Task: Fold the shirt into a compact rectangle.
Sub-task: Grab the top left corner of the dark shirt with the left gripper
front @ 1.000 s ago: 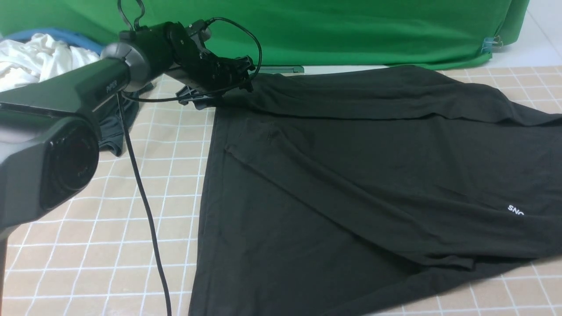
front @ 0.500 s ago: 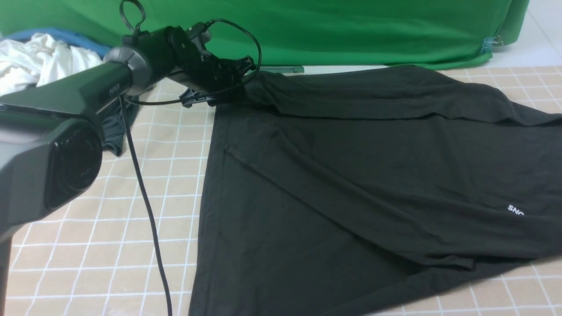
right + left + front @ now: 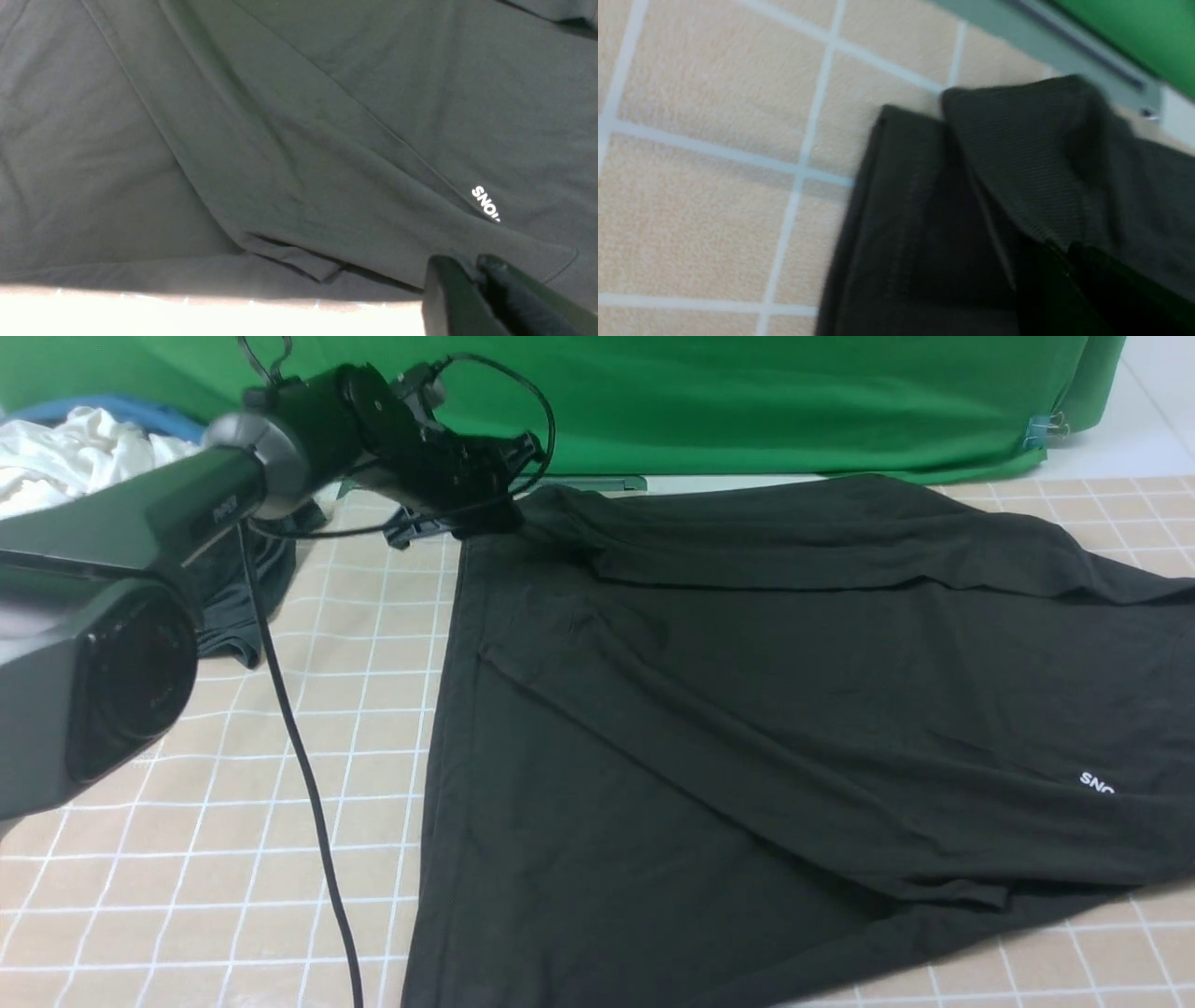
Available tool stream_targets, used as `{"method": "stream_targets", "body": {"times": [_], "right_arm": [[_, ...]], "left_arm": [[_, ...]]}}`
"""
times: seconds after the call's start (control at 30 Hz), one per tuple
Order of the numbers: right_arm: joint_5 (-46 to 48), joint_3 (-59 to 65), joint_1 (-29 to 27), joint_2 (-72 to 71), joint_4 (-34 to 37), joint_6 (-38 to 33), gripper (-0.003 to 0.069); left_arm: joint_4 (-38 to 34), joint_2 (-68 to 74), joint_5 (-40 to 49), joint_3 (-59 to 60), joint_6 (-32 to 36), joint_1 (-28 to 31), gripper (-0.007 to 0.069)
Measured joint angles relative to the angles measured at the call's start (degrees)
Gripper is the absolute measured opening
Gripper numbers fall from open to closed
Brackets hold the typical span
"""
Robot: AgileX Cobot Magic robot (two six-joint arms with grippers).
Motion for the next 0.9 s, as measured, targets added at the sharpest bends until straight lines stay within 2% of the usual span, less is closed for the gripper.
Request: {"method": "stream_targets", "body": {"times": [0.5,0.9], "right_arm": [[-0.6,0.0,0.0,0.0,0.0,-0.1,0.0092],[-0.6,0.0,0.0,0.0,0.0,-0.1,0.0092]], "left_arm": [[1.8,-10.5,18.6,-0.2,0.3,0.0,0.0015],[1.8,-16.1,30.1,-0.2,-0.8,0.0,0.0015]]}}
